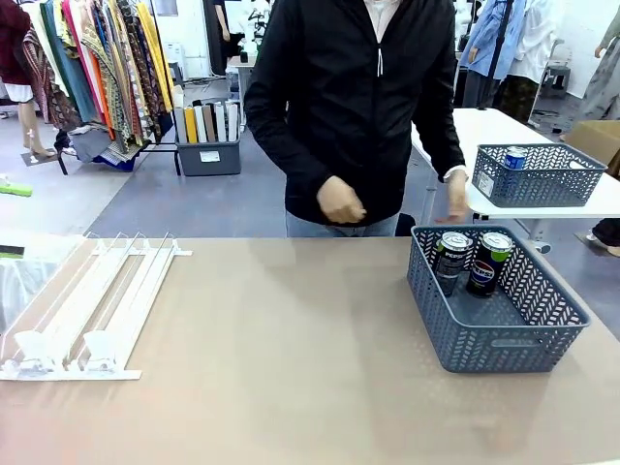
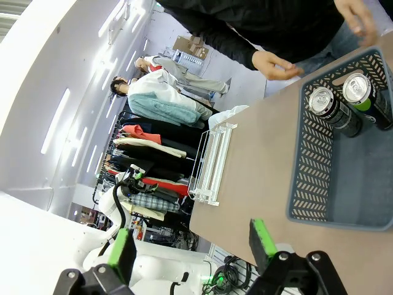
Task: Retrieve and store the cans from the dispenser.
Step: Pick up one can from the Automatic Can Dispenser and place it in the middle of the table.
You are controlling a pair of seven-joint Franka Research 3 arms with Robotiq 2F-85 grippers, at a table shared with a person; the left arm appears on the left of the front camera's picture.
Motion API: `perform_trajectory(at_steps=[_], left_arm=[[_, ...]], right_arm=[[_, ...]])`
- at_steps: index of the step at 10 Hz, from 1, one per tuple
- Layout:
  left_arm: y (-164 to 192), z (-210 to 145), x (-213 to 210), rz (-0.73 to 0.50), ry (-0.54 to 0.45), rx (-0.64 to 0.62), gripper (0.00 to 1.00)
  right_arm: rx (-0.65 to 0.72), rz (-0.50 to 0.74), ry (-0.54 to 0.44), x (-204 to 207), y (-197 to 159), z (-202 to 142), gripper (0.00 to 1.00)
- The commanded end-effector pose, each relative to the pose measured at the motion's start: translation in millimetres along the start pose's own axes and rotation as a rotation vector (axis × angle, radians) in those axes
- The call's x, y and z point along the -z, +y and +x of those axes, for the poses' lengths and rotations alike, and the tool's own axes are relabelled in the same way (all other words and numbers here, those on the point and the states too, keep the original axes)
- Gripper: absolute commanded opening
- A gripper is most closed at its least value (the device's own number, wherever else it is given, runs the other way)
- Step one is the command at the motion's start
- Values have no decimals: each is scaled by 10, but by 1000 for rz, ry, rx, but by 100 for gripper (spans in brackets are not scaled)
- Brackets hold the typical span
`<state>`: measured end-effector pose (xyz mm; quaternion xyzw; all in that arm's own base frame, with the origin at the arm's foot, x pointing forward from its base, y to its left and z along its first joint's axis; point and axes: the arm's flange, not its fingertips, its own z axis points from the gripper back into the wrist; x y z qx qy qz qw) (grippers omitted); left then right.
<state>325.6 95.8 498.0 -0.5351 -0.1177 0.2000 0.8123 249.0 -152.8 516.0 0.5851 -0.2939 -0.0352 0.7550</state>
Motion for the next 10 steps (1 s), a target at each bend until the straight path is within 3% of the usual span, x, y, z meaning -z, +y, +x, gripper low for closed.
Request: perform_trajectory(at_steps=[1,10], left_arm=[[-15,3,-28,9,8,-6,100],[-15,3,-28,9,8,-6,100]], right_arm=[[-25,26,-18,21,18,32,100],[-25,26,-18,21,18,32,100]])
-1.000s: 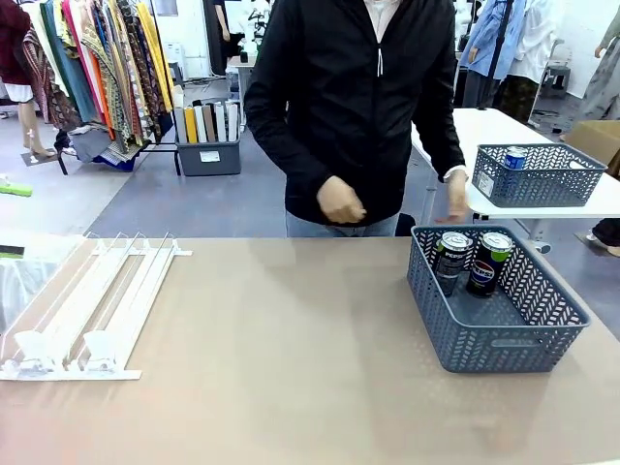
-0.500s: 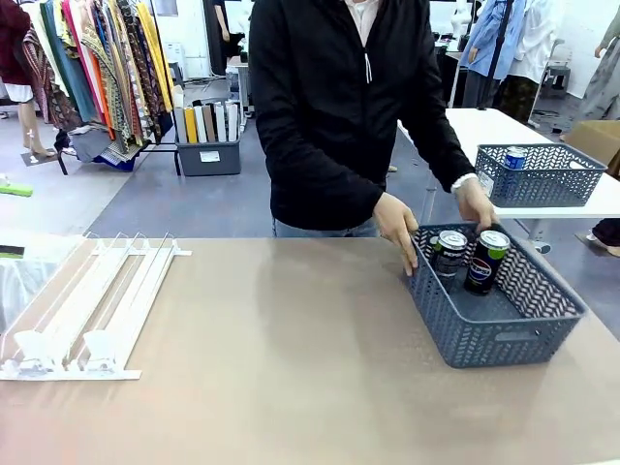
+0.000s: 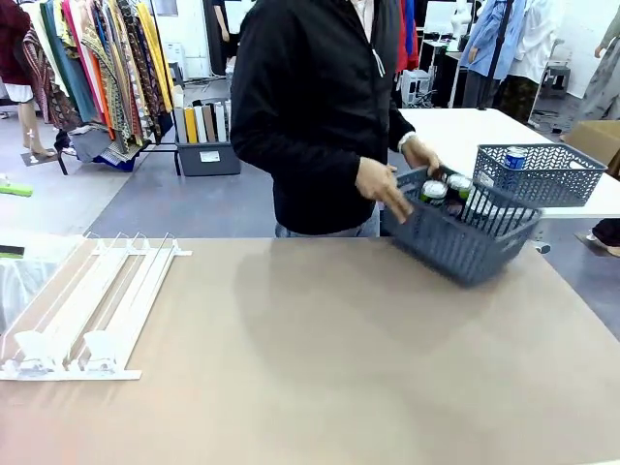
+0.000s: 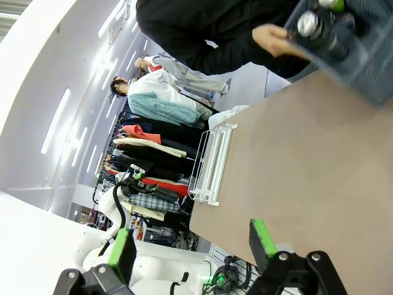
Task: Retrieve and store the cans from the dispenser.
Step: Pick up one can from the Automatic Can Dispenser and place it in the middle of the table.
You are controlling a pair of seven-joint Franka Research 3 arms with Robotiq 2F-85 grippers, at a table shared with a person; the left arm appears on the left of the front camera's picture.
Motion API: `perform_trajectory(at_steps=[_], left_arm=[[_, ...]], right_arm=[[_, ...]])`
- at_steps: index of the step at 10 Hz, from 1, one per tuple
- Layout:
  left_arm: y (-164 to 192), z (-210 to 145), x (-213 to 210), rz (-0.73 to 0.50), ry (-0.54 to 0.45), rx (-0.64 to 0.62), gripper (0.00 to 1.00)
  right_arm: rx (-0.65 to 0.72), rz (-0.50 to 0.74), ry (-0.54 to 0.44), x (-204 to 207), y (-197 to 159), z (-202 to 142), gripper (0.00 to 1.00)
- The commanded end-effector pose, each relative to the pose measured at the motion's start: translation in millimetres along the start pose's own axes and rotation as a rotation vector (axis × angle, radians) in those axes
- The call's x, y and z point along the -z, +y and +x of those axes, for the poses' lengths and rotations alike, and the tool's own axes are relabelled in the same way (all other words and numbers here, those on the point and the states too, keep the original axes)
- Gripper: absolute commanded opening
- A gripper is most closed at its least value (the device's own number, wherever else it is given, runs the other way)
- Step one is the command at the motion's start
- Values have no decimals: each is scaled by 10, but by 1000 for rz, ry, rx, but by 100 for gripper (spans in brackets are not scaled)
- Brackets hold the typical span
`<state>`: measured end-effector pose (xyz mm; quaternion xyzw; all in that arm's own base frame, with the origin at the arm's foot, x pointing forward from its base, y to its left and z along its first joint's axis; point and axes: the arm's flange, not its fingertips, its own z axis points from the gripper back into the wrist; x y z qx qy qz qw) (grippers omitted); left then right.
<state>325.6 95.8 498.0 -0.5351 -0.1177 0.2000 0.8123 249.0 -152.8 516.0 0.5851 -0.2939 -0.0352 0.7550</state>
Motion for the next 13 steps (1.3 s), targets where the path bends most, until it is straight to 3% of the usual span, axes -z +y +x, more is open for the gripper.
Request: perform_trajectory(at_steps=[1,13], left_arm=[[-15,3,-28,9,8,-6,100],[-15,3,-28,9,8,-6,100]], right_arm=[[-25,26,-18,21,18,32,100],[-25,26,-18,21,18,32,100]])
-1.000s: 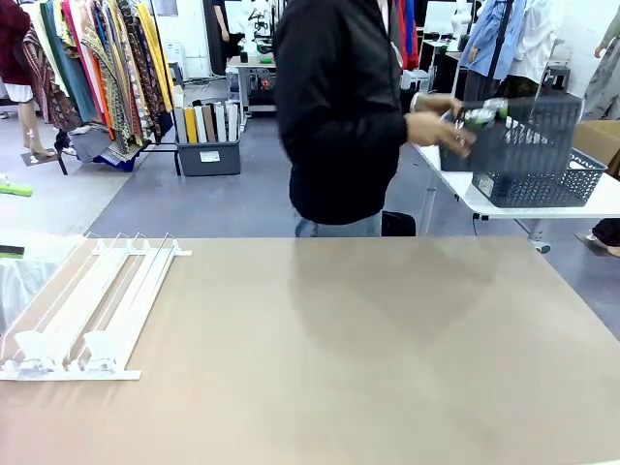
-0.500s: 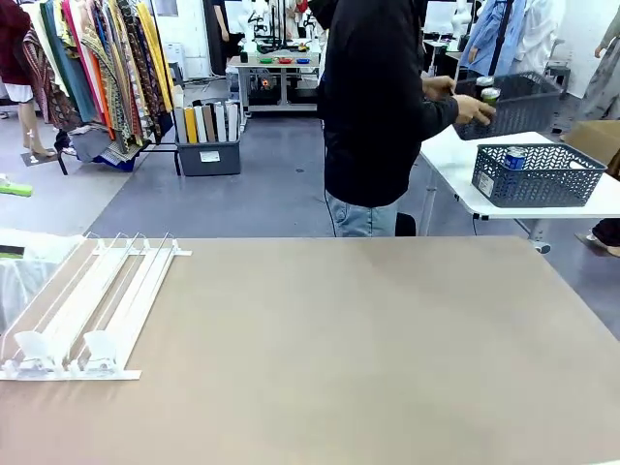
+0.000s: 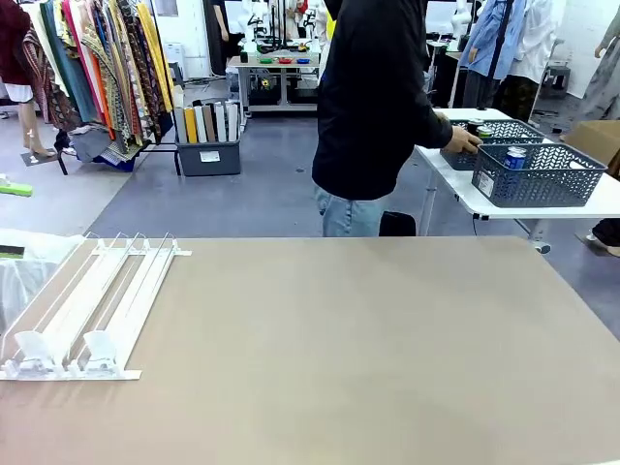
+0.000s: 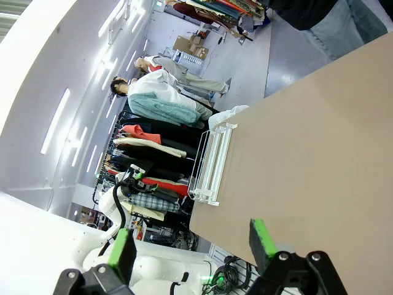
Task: Retrieve and store the cans from the dispenser.
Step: Pick up one can from the Automatic Can Dispenser and place it in the middle of the table.
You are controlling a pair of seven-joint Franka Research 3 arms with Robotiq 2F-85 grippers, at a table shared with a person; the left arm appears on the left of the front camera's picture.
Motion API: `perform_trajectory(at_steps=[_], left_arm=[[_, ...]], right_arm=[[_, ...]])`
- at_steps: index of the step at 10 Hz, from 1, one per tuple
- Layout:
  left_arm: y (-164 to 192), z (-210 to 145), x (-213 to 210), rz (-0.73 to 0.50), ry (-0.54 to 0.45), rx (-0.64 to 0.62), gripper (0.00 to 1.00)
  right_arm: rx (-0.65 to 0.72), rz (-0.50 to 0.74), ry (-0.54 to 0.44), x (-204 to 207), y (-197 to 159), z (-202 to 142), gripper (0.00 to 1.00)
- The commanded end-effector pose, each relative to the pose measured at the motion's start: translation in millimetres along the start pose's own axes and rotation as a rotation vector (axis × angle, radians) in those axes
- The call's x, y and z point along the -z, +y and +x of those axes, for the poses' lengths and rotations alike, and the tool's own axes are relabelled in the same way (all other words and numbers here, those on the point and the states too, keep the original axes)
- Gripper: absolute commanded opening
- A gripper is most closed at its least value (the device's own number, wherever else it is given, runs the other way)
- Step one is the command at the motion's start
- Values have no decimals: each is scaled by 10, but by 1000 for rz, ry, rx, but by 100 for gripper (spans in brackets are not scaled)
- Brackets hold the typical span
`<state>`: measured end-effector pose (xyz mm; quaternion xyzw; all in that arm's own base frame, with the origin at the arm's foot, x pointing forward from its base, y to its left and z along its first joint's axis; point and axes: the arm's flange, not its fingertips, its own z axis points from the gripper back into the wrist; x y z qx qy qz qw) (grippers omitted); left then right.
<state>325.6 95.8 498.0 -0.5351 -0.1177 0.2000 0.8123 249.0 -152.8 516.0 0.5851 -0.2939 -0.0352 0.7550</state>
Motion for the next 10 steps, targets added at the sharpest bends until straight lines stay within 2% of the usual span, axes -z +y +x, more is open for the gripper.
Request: perform_trajectory(at_steps=[1,10], left_arm=[[-14,3,-27,9,8,-6,100],[-14,3,-27,9,8,-6,100]], right_arm=[[-25,26,-18,21,18,32,100],[-25,26,-18,21,18,32,100]])
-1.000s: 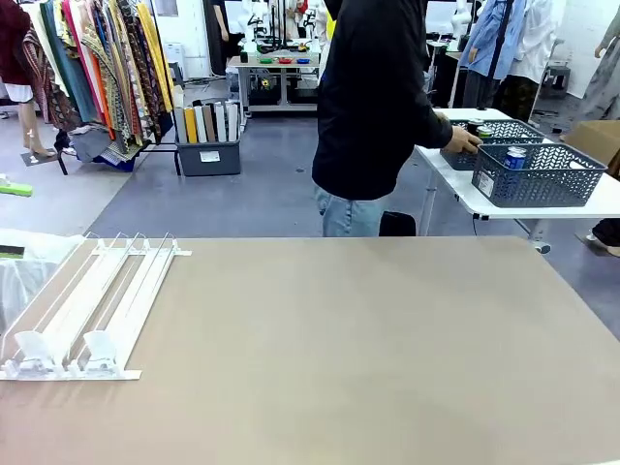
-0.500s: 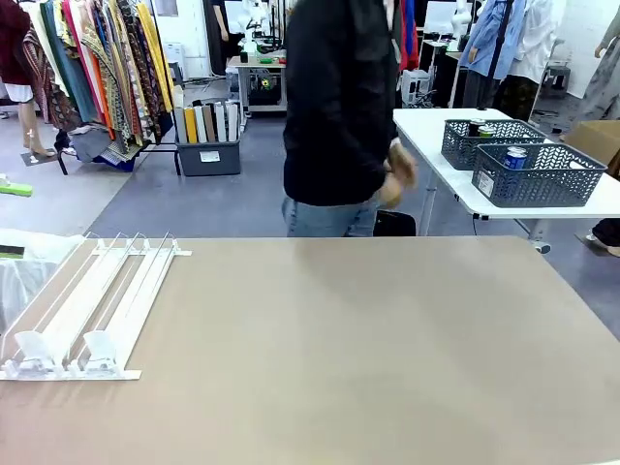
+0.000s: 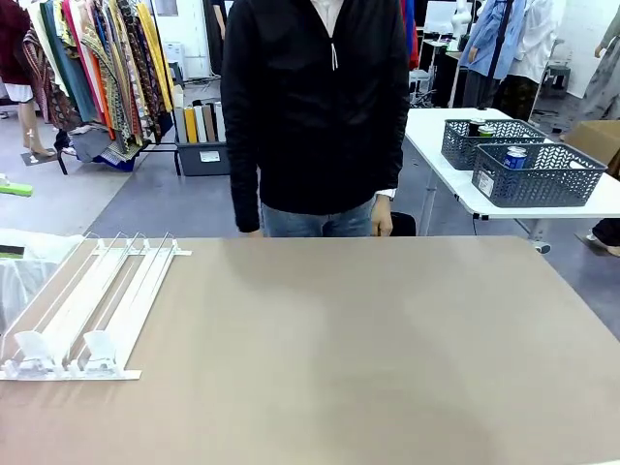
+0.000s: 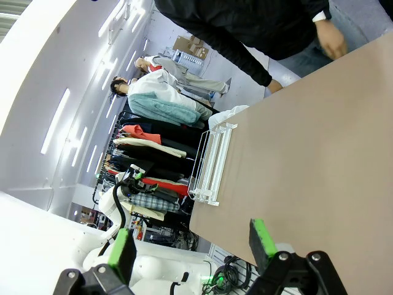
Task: Retrieve and store the cans from the dispenser.
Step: Pick up one can from the Automatic Can Dispenser and place it in the middle of the table.
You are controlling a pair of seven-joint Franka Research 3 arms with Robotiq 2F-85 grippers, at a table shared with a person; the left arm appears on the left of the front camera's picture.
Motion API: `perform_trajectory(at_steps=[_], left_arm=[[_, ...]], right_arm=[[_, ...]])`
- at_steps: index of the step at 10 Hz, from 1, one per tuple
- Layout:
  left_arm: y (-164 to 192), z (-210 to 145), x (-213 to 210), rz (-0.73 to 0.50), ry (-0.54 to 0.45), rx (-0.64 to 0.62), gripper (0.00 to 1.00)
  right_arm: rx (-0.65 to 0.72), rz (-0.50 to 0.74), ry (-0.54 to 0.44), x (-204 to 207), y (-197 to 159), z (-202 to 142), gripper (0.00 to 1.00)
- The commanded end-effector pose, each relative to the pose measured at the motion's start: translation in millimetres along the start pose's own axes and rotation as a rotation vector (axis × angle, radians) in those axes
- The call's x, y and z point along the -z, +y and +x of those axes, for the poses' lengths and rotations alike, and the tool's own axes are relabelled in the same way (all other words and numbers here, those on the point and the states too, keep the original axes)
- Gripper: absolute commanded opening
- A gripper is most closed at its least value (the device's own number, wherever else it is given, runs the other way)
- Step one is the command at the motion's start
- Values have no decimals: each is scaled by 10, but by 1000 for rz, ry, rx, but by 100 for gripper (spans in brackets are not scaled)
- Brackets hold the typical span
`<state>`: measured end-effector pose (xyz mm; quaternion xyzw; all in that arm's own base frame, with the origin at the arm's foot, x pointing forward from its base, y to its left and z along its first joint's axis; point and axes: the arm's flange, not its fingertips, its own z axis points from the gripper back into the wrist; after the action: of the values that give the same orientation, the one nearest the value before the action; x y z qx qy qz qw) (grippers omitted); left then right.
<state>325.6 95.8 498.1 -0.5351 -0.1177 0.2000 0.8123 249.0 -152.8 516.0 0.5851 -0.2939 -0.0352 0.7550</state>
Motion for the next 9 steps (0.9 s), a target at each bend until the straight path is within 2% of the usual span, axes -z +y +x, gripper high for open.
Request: perform_trajectory(at_steps=[1,9], left_arm=[[-14,3,-27,9,8,-6,100],[-14,3,-27,9,8,-6,100]], right_arm=[[-25,26,-18,21,18,32,100],[-25,26,-18,21,18,32,100]])
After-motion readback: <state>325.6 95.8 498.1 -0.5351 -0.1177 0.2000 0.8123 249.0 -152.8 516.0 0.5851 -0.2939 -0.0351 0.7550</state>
